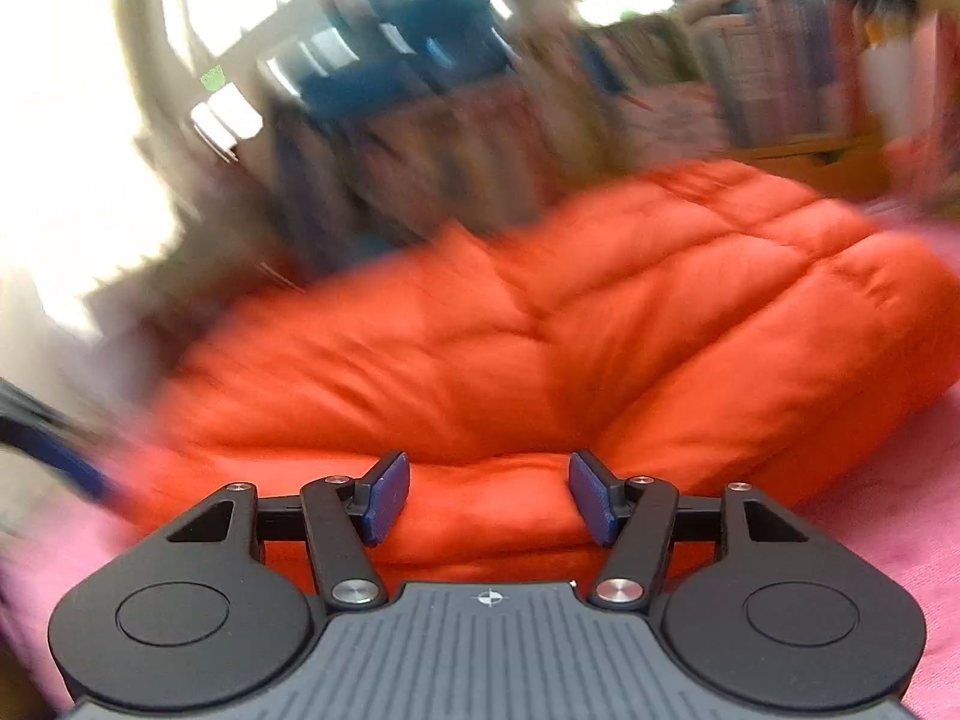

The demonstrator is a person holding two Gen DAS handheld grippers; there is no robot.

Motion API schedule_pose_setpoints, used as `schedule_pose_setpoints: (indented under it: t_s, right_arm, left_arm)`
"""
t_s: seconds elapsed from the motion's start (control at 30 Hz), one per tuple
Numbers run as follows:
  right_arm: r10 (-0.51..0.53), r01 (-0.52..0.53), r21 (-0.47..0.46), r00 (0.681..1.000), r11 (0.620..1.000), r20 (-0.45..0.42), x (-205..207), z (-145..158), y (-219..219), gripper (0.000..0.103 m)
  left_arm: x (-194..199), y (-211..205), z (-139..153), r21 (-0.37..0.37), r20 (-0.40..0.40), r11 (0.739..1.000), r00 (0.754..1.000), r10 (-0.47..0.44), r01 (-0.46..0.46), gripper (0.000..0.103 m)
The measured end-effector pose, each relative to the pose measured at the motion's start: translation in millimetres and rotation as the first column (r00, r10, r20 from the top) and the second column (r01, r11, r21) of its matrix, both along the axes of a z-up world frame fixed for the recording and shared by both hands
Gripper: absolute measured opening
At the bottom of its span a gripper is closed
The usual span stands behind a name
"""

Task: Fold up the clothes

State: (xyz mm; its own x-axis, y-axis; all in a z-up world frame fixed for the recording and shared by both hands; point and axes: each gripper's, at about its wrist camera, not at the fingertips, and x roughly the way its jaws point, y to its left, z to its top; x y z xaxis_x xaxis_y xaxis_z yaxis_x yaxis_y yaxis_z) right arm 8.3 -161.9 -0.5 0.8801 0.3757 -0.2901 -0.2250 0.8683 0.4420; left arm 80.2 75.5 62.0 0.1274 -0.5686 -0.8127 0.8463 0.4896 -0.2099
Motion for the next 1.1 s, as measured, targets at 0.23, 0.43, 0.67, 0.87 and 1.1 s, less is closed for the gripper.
schedule_pose_setpoints:
  t_s: [0.23,0.43,0.67,0.87,1.1]
  right_arm:
    - [0.357,-0.374,0.073,0.917,0.924,0.179,-37,-6,0,0.084]
    - [0.438,-0.448,0.025,0.883,0.894,0.172,-38,-7,21,0.006]
    - [0.345,-0.345,0.011,0.938,0.938,0.017,-48,-24,-8,0.008]
    - [0.485,-0.484,-0.122,0.874,0.867,-0.023,-71,-23,4,0.068]
    - [0.229,-0.228,-0.050,0.973,0.972,0.016,-85,-8,-67,0.074]
  left_arm:
    - [6,10,27,-0.259,-0.066,0.966,0.998,-0.001,-0.016,0.103]
    - [5,-4,14,-0.174,-0.049,0.984,0.999,0.022,-0.030,0.103]
    - [33,41,17,-0.286,-0.045,0.881,0.923,0.381,-0.378,0.103]
    - [59,-23,17,-0.447,-0.056,0.737,0.838,0.542,-0.506,0.103]
    - [55,-104,-20,-0.287,0.218,0.802,0.780,0.587,-0.523,0.100]
